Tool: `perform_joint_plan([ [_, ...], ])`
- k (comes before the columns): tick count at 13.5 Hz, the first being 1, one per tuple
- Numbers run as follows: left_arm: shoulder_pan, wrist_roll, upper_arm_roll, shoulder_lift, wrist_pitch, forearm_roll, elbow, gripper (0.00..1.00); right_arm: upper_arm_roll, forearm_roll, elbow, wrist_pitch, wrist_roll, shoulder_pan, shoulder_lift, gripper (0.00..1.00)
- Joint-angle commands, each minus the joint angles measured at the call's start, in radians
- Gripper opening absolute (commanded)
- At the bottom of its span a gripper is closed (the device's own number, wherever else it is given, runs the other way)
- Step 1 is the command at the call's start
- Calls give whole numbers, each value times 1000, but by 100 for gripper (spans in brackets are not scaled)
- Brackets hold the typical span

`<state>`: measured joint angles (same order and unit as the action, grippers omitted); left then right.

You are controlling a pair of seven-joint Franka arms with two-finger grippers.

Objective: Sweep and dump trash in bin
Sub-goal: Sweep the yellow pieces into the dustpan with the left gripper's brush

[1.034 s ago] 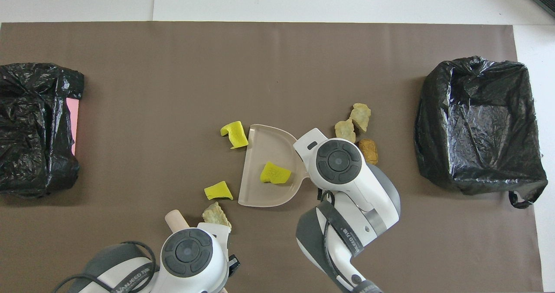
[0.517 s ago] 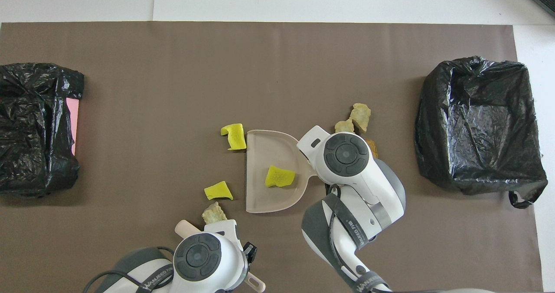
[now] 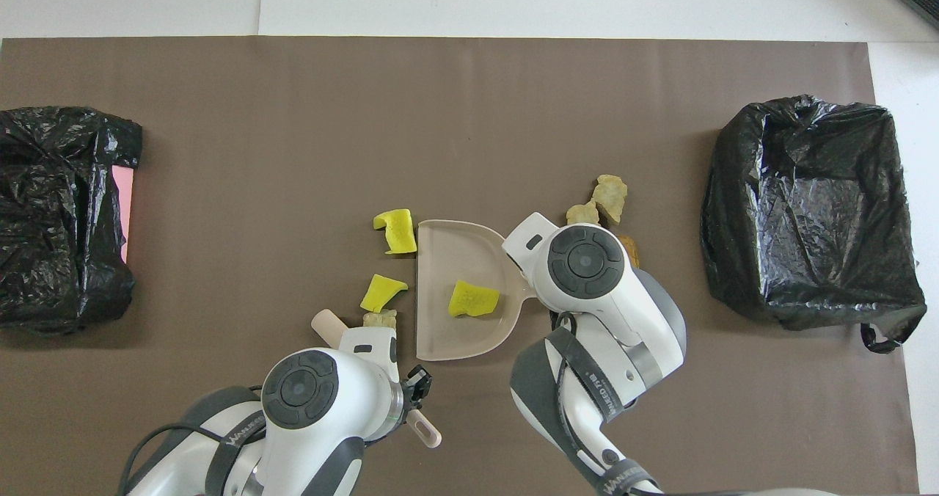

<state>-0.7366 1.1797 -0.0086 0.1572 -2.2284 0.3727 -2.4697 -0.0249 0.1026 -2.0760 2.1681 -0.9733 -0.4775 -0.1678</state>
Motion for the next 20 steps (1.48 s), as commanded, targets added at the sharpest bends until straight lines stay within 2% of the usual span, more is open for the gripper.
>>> perform_joint_plan([
  [1,2,-252,-7,-27,-16,20,20,0,-4,19,2,18,10,14,-18,0],
  [4,-6,-371,-8,-30,-19,20,29,0,-6,19,2,18,13,14,-18,0],
  [7,-46,-636,-8,-27,-8,20,37,0,-6,19,2,16,24,13,-16,0],
  [11,-87,-716,-10,-70,-1,20,133,0,-6,19,2,15,24,13,-16,0],
  [13,-86,-718,-8,-96,50,20,188,0,-6,19,2,15,24,13,-16,0],
  [16,-50,-744,-1,-88,147,5,225,0,-6,19,2,12,31,13,-16,0],
  [18,8,-773,1,-96,161,-8,232,0,-4,19,4,-7,103,7,-12,0],
  [20,69,-830,1,-114,162,-81,247,0,-4,19,23,-59,140,5,-12,0],
])
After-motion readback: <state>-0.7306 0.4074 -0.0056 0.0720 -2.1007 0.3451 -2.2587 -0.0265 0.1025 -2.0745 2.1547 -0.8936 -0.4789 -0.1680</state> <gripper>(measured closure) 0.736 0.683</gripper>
